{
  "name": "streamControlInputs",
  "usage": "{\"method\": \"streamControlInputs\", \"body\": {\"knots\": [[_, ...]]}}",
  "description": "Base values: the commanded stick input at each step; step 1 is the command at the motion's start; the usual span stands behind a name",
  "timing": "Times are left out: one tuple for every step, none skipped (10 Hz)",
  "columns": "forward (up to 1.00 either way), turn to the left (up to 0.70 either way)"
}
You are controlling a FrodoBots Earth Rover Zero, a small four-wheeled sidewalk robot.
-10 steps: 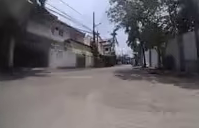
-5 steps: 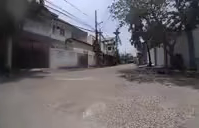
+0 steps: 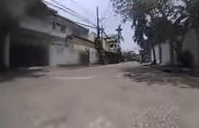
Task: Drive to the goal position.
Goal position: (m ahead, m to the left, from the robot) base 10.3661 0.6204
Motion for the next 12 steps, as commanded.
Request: {"method": "streamControlInputs", "body": {"knots": [[1.00, -0.01], [1.00, 0.00], [1.00, 0.00], [1.00, 0.00], [1.00, 0.00], [1.00, 0.00], [1.00, -0.25], [1.00, -0.37], [1.00, -0.37], [1.00, -0.38], [1.00, -0.38], [1.00, -0.38]]}}
